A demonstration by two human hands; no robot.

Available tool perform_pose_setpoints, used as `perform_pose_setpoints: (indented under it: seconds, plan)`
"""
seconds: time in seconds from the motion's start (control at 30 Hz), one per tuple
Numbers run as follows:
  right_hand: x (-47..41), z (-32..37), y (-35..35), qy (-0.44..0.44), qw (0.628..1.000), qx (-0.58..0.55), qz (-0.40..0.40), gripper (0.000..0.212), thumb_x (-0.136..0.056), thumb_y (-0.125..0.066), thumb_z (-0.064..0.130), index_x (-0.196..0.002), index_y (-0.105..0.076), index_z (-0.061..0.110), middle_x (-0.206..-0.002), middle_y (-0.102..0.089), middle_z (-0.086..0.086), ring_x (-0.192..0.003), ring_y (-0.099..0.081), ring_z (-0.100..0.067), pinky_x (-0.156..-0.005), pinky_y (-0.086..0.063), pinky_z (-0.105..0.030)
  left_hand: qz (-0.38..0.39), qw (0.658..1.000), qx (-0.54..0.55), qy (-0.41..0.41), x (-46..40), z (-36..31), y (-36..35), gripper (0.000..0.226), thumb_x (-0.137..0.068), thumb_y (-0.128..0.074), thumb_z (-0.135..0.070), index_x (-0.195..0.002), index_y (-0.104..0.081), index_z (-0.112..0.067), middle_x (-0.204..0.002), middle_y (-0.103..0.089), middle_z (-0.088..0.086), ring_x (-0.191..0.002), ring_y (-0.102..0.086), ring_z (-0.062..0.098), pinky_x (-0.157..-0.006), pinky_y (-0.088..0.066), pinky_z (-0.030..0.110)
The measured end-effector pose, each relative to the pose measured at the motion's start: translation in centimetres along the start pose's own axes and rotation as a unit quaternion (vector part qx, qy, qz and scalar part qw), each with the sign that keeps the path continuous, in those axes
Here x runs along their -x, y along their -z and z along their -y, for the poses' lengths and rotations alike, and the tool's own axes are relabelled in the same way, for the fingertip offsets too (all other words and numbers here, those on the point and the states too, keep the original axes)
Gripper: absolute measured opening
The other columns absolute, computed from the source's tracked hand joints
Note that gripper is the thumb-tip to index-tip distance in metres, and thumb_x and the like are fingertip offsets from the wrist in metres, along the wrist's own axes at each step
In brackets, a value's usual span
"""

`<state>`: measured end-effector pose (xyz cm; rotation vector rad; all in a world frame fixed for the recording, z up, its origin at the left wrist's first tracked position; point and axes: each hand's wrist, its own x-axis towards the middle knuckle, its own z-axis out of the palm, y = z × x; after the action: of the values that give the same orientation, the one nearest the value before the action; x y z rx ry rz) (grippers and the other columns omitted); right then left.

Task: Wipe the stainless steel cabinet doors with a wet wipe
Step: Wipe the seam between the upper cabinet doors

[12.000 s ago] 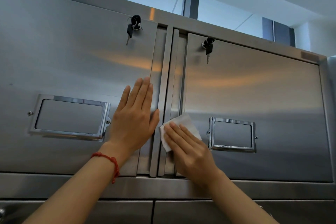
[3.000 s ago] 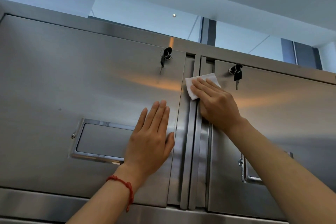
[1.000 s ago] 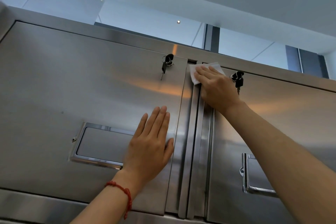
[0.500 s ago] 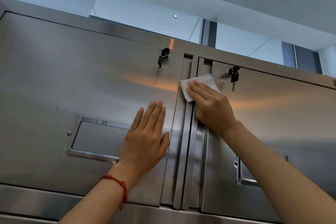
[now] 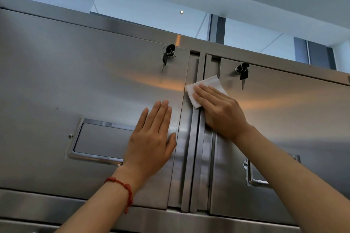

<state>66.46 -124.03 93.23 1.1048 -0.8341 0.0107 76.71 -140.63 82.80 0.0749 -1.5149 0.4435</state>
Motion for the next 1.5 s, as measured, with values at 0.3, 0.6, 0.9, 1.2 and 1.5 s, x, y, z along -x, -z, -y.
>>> perform_pose_setpoints:
  seconds: [0.3,0.6,0.9,1.2,1.5]
  plan:
    - [0.2,-0.4,0.3,0.009,1.000,-0.015,0.009,0.033,-0.079,-0.053,-0.003,-0.109,-0.069,-0.002,-0.117,-0.065,-0.019,-0.111,-0.062,-0.031,-0.098,-0.047,-0.042,0.006,1.000,-0.002,-0.003,0.0,0.1,-0.1,0.061,-0.101,-0.014,-0.039,-0.139,-0.039,0.002,-0.147,-0.035,0.019,-0.138,-0.031,0.030,-0.109,-0.026,0.046]
    - [0.7,-0.5,0.6,0.034,0.999,-0.023,0.008,0.035,-0.077,-0.056,-0.005,-0.108,-0.069,-0.003,-0.117,-0.065,-0.019,-0.110,-0.063,-0.030,-0.097,-0.047,-0.042,0.006,1.000,0.003,-0.002,0.1,0.1,0.1,0.061,-0.101,-0.013,-0.039,-0.140,-0.038,0.002,-0.147,-0.035,0.020,-0.138,-0.030,0.030,-0.110,-0.025,0.045]
    - [0.7,-0.7,0.5,0.042,0.999,-0.026,0.007,0.033,-0.081,-0.051,-0.002,-0.109,-0.069,-0.004,-0.116,-0.065,-0.020,-0.109,-0.063,-0.031,-0.095,-0.049,-0.044,0.000,1.000,0.004,-0.001,0.1,0.1,0.0,0.060,-0.101,-0.016,-0.039,-0.140,-0.038,0.002,-0.147,-0.034,0.019,-0.138,-0.030,0.029,-0.109,-0.025,0.045]
    - [0.5,-0.5,0.1,0.012,1.000,-0.028,-0.009,0.035,-0.076,-0.056,-0.009,-0.108,-0.069,-0.004,-0.117,-0.065,-0.020,-0.110,-0.062,-0.032,-0.095,-0.050,-0.044,-0.003,1.000,0.002,-0.002,0.0,0.1,0.0,0.061,-0.101,-0.013,-0.039,-0.139,-0.039,0.002,-0.147,-0.036,0.019,-0.138,-0.031,0.030,-0.109,-0.026,0.045]
    - [2.2,0.9,1.0,0.040,0.999,-0.030,0.011,0.031,-0.084,-0.052,0.000,-0.111,-0.068,-0.003,-0.119,-0.063,-0.019,-0.113,-0.060,-0.030,-0.101,-0.045,-0.041,-0.002,1.000,-0.003,-0.002,0.0,0.0,0.0,0.061,-0.101,-0.013,-0.038,-0.139,-0.039,0.002,-0.147,-0.036,0.020,-0.138,-0.031,0.030,-0.110,-0.025,0.045]
